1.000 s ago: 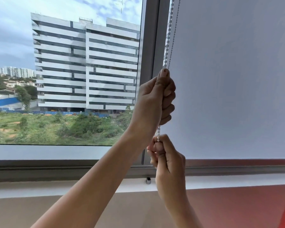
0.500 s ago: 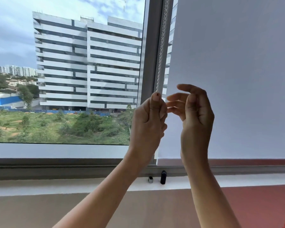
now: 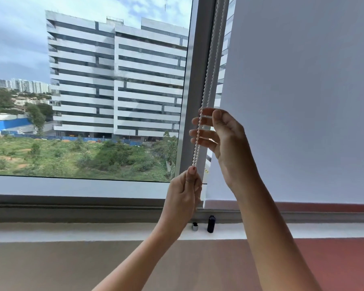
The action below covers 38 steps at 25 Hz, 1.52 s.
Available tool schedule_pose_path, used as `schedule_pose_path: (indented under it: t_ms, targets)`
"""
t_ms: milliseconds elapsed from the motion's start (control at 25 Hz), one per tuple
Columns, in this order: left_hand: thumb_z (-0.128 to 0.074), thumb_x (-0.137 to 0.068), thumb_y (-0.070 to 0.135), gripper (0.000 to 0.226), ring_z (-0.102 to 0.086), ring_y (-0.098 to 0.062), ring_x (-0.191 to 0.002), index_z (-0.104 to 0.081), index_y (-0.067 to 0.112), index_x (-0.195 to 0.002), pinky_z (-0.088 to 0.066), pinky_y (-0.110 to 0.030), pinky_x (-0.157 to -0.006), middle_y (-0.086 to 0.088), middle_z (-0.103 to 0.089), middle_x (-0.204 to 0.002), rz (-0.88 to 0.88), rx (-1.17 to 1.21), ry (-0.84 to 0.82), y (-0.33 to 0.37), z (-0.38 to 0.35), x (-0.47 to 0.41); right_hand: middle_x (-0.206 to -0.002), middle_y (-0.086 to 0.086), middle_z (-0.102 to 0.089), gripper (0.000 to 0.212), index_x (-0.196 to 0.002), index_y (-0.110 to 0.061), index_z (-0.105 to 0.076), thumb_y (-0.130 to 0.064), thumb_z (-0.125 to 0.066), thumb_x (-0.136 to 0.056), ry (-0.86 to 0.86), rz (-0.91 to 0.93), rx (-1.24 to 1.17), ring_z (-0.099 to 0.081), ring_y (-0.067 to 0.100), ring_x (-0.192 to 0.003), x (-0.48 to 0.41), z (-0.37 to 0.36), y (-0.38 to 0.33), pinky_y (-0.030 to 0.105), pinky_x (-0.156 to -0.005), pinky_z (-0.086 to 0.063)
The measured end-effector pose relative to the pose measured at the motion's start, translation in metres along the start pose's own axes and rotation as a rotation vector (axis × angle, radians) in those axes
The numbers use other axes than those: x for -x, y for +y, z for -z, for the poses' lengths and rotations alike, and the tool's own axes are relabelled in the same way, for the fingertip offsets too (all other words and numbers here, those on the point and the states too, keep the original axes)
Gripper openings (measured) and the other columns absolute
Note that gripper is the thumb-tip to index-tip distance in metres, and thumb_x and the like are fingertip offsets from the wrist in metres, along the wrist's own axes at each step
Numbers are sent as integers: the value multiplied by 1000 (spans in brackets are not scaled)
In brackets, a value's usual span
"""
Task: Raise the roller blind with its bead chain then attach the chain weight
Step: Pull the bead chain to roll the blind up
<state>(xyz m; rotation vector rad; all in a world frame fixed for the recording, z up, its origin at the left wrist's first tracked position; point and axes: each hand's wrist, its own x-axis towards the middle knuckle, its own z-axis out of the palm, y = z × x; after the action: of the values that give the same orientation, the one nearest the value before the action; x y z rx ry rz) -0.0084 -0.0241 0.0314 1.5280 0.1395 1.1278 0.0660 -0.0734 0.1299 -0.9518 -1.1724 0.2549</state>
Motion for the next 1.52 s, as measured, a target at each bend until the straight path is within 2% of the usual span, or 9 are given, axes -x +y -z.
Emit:
schedule_pose_path:
  t_ms: [120, 200, 400, 520, 640, 960, 1280, 1440, 1520]
  targets:
    - [-32, -98, 32, 42, -24, 0, -31, -37, 15, -61, -25, -10, -33, 13, -31, -42, -11, -19, -5, -4, -2, -3, -66, 0, -56, 33, -112, -3, -60, -10, -28, -106, -97, -20, -31, -42, 7, -45, -6, -7, 4, 22, -45, -36]
    - [-35, -93, 37, 41, -23, 0, -31, -39, 21, -56, -23, -11, -33, 14, -30, -42, -3, 33, -27, -5, -3, -5, -56, -3, -39, 33, -95, -7, -61, -6, -29, -104, 8, 80, -36, -26, 5, -42, -5, -15, 13, 21, -42, -22]
    - [-36, -90, 46, 43, -24, -6, -42, -56, 28, -56, -16, -22, -42, 10, -35, -49, 132, 134, -127, 1, 11, -14, -62, -3, -33, 33, -68, -22, -42, -12, -33, -98, 180, 255, -47, -28, 6, -49, 4, -21, 23, 15, -45, -24]
    - [-34, -94, 38, 38, -40, -9, -48, -60, 12, -85, -32, -20, -45, 4, -54, -58, 43, 152, -140, 7, 18, -25, -60, -7, -33, 34, -66, -25, -42, -14, -34, -96, 211, 281, -38, -27, 7, -51, 4, -12, 22, 19, -48, -24]
    - [-36, -92, 32, 35, -57, -12, -69, -60, 7, -97, -47, -23, -63, 2, -66, -80, -80, 149, -139, 24, 17, -43, -57, -14, -37, 35, -65, -30, -44, -17, -35, -96, 257, 300, 35, -30, 8, -52, 15, -12, 29, 21, -50, -26]
    - [-28, -103, 17, 34, -61, -19, -82, -59, 4, -112, -52, -28, -74, -9, -64, -102, -137, 239, -290, 67, 0, -65, -56, -17, -43, 37, -65, -39, -53, -21, -38, -93, 326, 212, 25, -33, 4, -54, 46, -10, 60, 16, -53, -31]
    - [-24, -103, 21, 41, -60, -18, -68, -57, -1, -112, -55, -28, -67, -9, -64, -85, -6, 335, -528, 84, -13, -64, -61, -16, -46, 40, -67, -38, -44, -7, -36, -91, 303, 169, 162, -37, 5, -56, 79, -2, 96, 15, -56, -35]
    - [-25, -103, 23, 43, -58, -13, -57, -62, 2, -95, -54, -25, -62, -4, -62, -69, 134, 286, -585, 85, -15, -64, -60, -14, -45, 31, -71, -27, -41, -6, -35, -92, 329, 206, 259, -36, 5, -53, 77, 3, 96, 16, -50, -33]
    - [-25, -103, 21, 43, -44, -9, -46, -56, 5, -78, -40, -20, -49, 1, -52, -53, 164, 258, -553, 81, -18, -61, -59, -16, -47, 33, -71, -29, -43, -5, -35, -93, 357, 245, 315, -39, 3, -51, 78, 5, 97, 12, -49, -35]
